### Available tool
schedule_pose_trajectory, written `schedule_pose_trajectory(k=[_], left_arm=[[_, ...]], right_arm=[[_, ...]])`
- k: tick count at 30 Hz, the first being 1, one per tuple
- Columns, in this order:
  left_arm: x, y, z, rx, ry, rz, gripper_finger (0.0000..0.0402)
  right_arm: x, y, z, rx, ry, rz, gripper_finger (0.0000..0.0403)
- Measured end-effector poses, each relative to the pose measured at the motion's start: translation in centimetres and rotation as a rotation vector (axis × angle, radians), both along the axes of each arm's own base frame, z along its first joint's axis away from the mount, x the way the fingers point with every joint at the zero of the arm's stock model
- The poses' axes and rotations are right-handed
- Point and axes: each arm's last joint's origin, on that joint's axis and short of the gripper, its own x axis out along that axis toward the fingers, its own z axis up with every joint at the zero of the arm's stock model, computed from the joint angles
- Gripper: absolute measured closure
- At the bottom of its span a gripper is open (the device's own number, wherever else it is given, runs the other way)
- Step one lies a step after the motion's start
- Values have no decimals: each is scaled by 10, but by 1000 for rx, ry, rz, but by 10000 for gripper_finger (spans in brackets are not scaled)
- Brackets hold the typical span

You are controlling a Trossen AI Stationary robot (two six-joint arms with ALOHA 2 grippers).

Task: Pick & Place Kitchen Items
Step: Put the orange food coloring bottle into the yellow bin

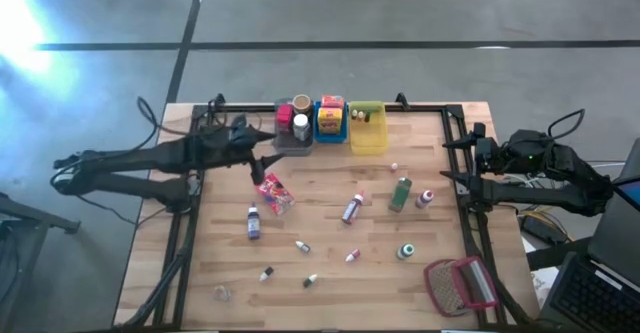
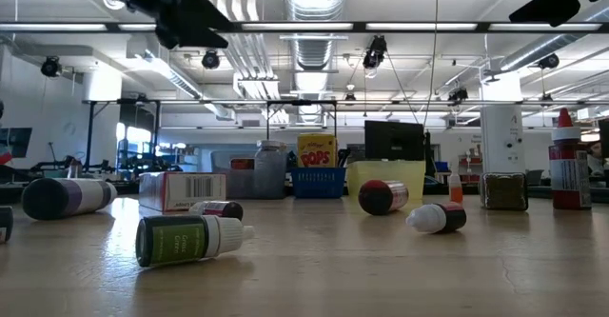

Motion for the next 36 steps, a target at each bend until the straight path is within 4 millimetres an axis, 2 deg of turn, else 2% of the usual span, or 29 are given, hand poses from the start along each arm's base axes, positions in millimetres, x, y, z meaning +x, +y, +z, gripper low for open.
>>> schedule_pose_trajectory(k=[9, 18, 24, 36], left_arm=[[-18, -4, -46, 105, -174, -22, 101], [-29, -6, -91, 155, -208, -32, 101], [-33, -7, -109, 151, -186, -33, 99], [-38, -8, -127, 137, -125, -36, 101]], right_arm=[[0, 0, 0, 0, 0, 0, 39], [0, 0, 0, 0, 0, 0, 39], [0, 0, 0, 0, 0, 0, 39], [0, 0, 0, 0, 0, 0, 39]])
